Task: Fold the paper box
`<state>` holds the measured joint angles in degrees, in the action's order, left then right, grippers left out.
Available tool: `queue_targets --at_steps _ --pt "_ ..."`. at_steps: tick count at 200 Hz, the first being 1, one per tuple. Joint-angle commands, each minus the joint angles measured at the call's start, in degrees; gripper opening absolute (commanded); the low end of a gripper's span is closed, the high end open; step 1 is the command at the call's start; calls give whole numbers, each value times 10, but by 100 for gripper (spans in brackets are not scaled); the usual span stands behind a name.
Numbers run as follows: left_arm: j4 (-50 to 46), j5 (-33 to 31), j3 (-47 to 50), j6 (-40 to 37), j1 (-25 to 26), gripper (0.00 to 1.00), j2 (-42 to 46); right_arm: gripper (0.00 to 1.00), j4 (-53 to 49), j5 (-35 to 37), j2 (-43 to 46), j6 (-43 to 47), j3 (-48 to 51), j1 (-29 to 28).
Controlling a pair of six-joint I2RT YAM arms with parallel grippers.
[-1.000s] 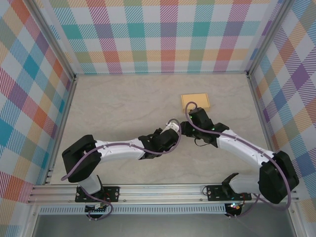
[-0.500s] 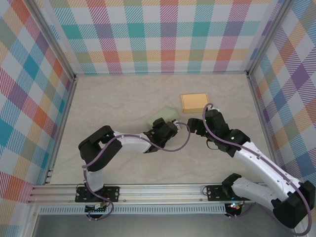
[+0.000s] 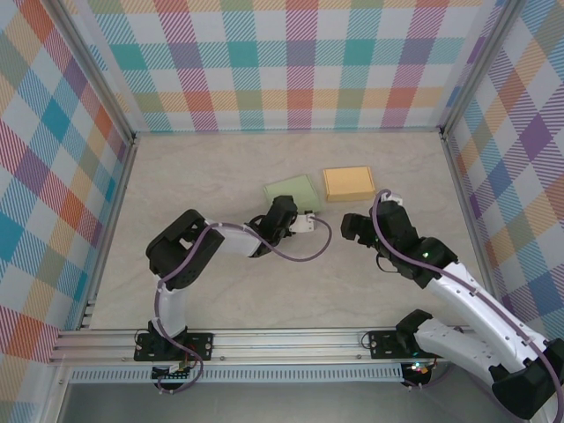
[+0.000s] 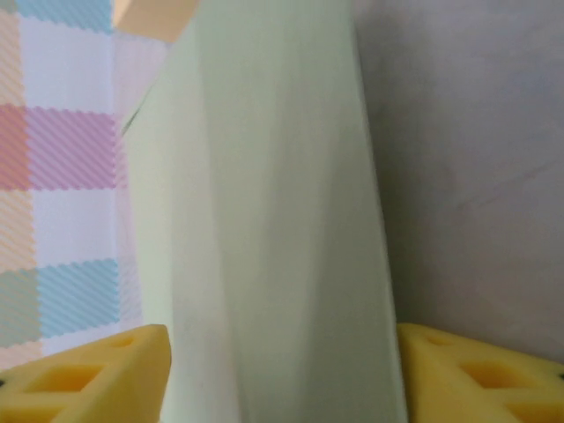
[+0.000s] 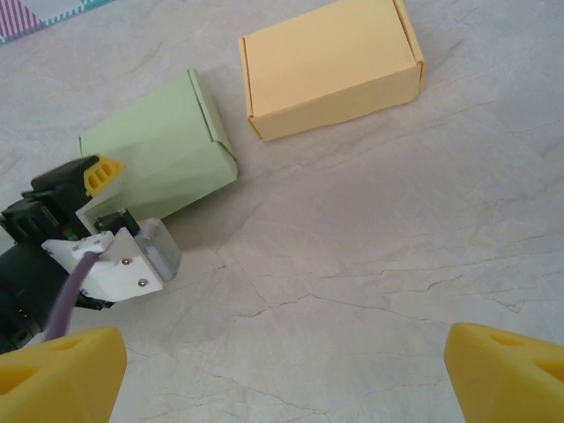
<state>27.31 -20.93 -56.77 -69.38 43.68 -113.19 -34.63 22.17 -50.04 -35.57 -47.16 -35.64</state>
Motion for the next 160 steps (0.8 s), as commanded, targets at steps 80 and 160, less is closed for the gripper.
queue_targets --at_steps 80,160 --pt "-269 95 3 148 31 100 163 100 -15 34 20 17 9 0" --pt "-271 4 108 418 35 100 451 100 31 62 28 84 23 1"
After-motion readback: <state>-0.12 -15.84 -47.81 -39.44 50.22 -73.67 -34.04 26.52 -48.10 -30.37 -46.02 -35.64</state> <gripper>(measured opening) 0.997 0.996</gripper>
